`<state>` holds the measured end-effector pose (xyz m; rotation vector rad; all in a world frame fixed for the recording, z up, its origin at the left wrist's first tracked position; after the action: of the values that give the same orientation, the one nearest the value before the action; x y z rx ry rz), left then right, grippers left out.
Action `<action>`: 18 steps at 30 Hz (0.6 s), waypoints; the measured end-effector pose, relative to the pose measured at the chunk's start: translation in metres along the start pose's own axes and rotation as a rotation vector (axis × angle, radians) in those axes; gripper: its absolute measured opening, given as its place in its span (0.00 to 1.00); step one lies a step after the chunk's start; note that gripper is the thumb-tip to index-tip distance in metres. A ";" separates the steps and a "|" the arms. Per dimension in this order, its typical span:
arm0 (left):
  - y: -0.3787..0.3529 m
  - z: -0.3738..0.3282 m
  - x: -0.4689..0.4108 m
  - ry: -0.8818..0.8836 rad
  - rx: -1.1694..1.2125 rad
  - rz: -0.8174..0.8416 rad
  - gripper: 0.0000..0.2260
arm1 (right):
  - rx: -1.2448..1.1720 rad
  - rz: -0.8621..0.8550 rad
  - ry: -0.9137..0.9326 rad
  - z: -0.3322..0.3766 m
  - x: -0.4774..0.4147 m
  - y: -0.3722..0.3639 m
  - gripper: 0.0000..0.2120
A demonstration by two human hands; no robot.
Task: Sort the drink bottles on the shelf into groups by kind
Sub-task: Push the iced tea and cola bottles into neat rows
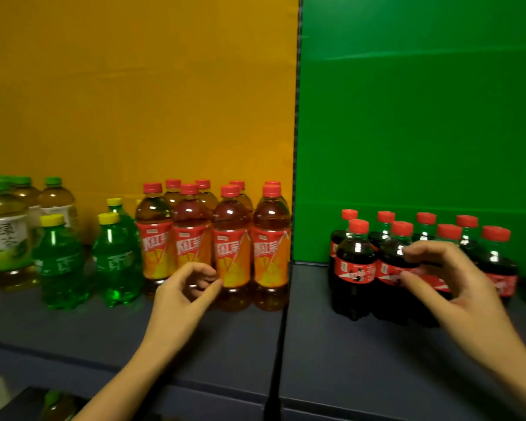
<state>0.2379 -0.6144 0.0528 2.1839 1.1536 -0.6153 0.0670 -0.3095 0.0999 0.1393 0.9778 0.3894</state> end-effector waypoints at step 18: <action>0.045 0.093 -0.065 0.101 0.030 0.114 0.56 | -0.320 0.133 -0.558 -0.038 -0.026 -0.220 0.52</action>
<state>0.2306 -0.7361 0.0397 2.3112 1.0672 -0.4808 0.0792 -0.5247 0.0360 0.0179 0.3500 0.5860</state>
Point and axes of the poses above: each hand's wrist, its own x-axis away from the middle knuckle, its own y-axis out of the back of the hand, z = x × y, the point moved 10 cm from there along -x, towards the middle knuckle, and after that the axes turned 4 degrees about -x, right-handed, at the moved point
